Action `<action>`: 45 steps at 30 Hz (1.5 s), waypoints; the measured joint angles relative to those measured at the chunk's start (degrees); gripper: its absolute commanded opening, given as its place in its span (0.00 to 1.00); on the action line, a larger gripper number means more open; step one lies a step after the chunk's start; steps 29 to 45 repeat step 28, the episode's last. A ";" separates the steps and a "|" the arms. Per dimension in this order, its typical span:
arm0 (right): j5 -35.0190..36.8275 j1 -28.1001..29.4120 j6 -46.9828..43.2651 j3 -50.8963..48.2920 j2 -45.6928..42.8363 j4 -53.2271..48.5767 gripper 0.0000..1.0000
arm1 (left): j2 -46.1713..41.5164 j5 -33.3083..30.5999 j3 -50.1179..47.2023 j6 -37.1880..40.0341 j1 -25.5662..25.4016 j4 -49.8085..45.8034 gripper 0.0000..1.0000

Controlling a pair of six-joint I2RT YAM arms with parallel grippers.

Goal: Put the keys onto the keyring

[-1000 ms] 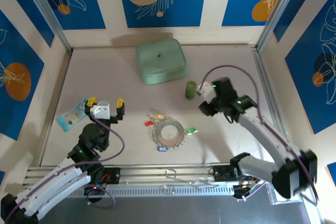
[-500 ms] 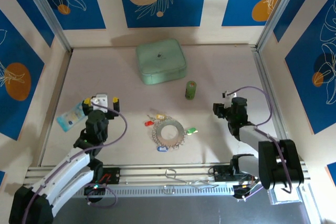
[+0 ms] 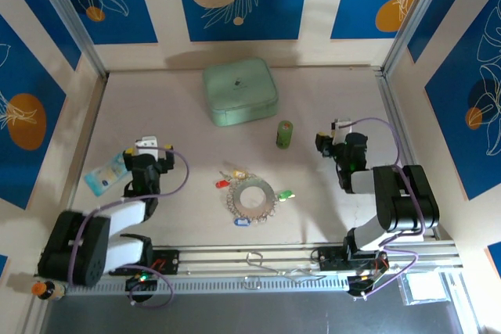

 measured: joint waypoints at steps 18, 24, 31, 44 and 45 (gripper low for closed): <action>0.00 -0.48 0.74 0.87 0.00 -1.75 0.49 | 18.53 9.29 7.54 2.01 2.32 12.35 1.00; 0.00 -0.48 0.74 0.87 0.00 -1.73 0.49 | 18.53 11.56 8.22 1.99 2.69 10.60 1.00; 0.02 -0.48 0.98 0.87 0.00 -1.75 0.58 | 18.53 13.22 8.83 1.99 3.87 9.60 1.00; 0.02 -0.48 0.98 0.87 0.00 -1.75 0.58 | 18.53 13.22 8.83 1.99 3.87 9.60 1.00; 0.02 -0.48 0.98 0.87 0.00 -1.75 0.58 | 18.53 13.22 8.83 1.99 3.87 9.60 1.00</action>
